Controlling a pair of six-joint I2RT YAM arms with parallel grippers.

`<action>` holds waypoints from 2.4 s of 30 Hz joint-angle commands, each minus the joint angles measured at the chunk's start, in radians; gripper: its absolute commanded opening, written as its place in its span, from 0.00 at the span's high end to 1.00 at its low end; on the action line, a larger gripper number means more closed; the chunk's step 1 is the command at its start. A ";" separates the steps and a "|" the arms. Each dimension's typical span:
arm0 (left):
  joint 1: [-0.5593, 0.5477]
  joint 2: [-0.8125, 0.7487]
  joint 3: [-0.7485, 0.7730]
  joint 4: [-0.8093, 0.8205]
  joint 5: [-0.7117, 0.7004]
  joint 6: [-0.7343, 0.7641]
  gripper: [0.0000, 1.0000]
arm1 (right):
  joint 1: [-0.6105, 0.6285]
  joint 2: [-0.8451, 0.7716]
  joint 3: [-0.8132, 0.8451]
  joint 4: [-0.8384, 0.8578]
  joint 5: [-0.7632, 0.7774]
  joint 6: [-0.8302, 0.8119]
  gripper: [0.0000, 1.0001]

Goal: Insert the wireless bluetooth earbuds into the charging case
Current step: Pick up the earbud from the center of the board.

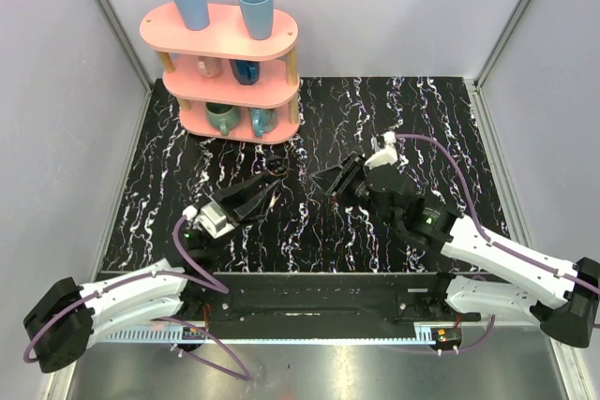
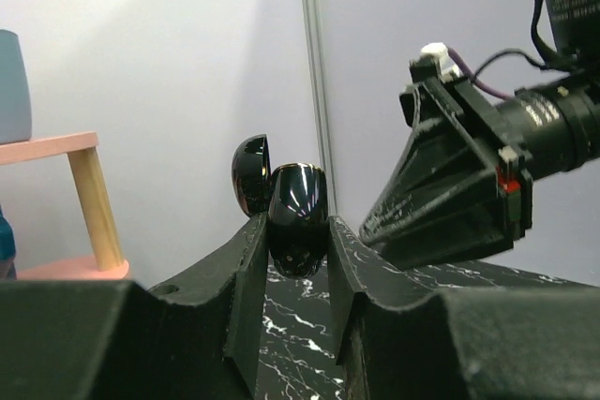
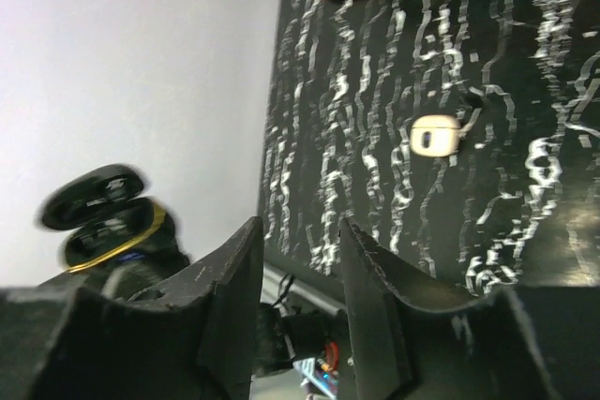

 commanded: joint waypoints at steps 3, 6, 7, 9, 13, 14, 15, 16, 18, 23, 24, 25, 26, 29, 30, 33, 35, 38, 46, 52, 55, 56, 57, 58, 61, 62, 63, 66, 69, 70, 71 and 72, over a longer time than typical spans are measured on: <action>-0.003 -0.084 -0.015 0.229 -0.082 0.055 1.00 | -0.072 -0.053 -0.113 -0.112 0.133 -0.017 0.52; -0.002 -0.152 -0.013 0.146 -0.124 0.064 1.00 | -0.128 -0.050 -0.127 -0.124 0.107 -0.045 0.47; -0.002 -0.164 -0.012 0.132 -0.125 0.065 1.00 | -0.142 -0.038 -0.127 -0.120 0.084 -0.063 0.46; 0.000 -0.198 -0.006 0.092 -0.118 0.065 1.00 | -0.167 -0.008 -0.098 -0.097 0.014 -0.091 0.45; 0.001 -0.216 -0.003 0.060 -0.125 0.050 1.00 | -0.177 0.121 -0.021 -0.009 -0.186 -0.180 0.44; 0.001 -0.216 -0.004 0.063 -0.125 0.045 1.00 | -0.179 0.143 -0.009 -0.008 -0.197 -0.177 0.44; 0.003 -0.213 -0.006 0.069 -0.125 0.042 1.00 | -0.181 0.164 -0.001 0.001 -0.203 -0.177 0.43; 0.003 -0.215 -0.004 0.068 -0.125 0.033 1.00 | -0.188 0.208 0.003 -0.003 -0.217 -0.182 0.42; 0.004 -0.221 0.003 0.022 -0.133 0.024 1.00 | -0.243 0.255 0.002 -0.037 -0.234 -0.145 0.43; 0.006 -0.251 0.004 -0.115 -0.175 -0.024 1.00 | -0.316 0.296 -0.078 0.021 -0.358 -0.117 0.42; 0.010 -0.253 -0.006 -0.107 -0.182 -0.036 1.00 | -0.314 0.289 -0.098 0.035 -0.356 -0.128 0.41; 0.012 -0.253 -0.015 -0.098 -0.188 -0.062 1.00 | -0.322 0.276 -0.102 0.047 -0.367 -0.131 0.40; 0.013 -0.248 -0.035 -0.087 -0.190 -0.071 1.00 | -0.323 0.273 -0.104 0.050 -0.375 -0.132 0.40; 0.020 -0.254 -0.043 -0.087 -0.185 -0.103 1.00 | -0.331 0.282 -0.127 0.182 -0.482 -0.152 0.37; 0.021 -0.259 -0.040 -0.112 -0.175 -0.108 1.00 | -0.331 0.298 -0.122 0.207 -0.516 -0.149 0.37; 0.027 -0.296 -0.018 -0.191 -0.182 -0.119 1.00 | -0.329 0.425 -0.060 0.201 -0.536 -0.163 0.37; 0.035 -0.317 -0.001 -0.224 -0.173 -0.129 1.00 | -0.329 0.485 -0.020 0.204 -0.534 -0.192 0.37; 0.049 -0.374 0.045 -0.348 -0.136 -0.133 1.00 | -0.329 0.606 0.075 0.230 -0.556 -0.280 0.37; 0.061 -0.509 0.052 -0.489 -0.158 -0.117 1.00 | -0.331 0.897 0.454 0.035 -0.530 -0.519 0.38; 0.063 -0.535 0.069 -0.561 -0.155 -0.099 1.00 | -0.323 1.075 0.643 -0.080 -0.548 -0.591 0.40; 0.063 -0.549 0.071 -0.571 -0.153 -0.091 1.00 | -0.303 1.144 0.738 -0.155 -0.533 -0.666 0.40; 0.063 -0.552 0.072 -0.584 -0.153 -0.090 1.00 | -0.290 1.158 0.778 -0.169 -0.518 -0.689 0.40; 0.063 -0.563 0.072 -0.586 -0.156 -0.088 1.00 | -0.282 1.181 0.795 -0.180 -0.499 -0.729 0.41; 0.061 -0.569 0.068 -0.586 -0.161 -0.088 1.00 | -0.277 1.194 0.810 -0.196 -0.461 -0.741 0.40; 0.063 -0.595 0.062 -0.592 -0.167 -0.085 1.00 | -0.271 1.246 0.885 -0.232 -0.447 -0.769 0.41; 0.063 -0.598 0.063 -0.603 -0.170 -0.085 1.00 | -0.268 1.255 0.913 -0.236 -0.442 -0.789 0.41; 0.063 -0.612 0.063 -0.607 -0.172 -0.085 1.00 | -0.263 1.273 0.934 -0.264 -0.432 -0.800 0.40; 0.063 -0.629 0.063 -0.632 -0.176 -0.082 1.00 | -0.253 1.293 0.979 -0.282 -0.425 -0.827 0.39; 0.063 -0.647 0.057 -0.643 -0.190 -0.079 1.00 | -0.245 1.318 1.019 -0.310 -0.395 -0.843 0.39; 0.063 -0.653 0.056 -0.646 -0.193 -0.077 1.00 | -0.240 1.326 1.027 -0.315 -0.390 -0.850 0.39; 0.063 -0.655 0.054 -0.650 -0.198 -0.077 1.00 | -0.237 1.333 1.040 -0.318 -0.389 -0.863 0.39; 0.061 -0.656 0.051 -0.649 -0.198 -0.080 1.00 | -0.234 1.351 1.050 -0.328 -0.381 -0.873 0.38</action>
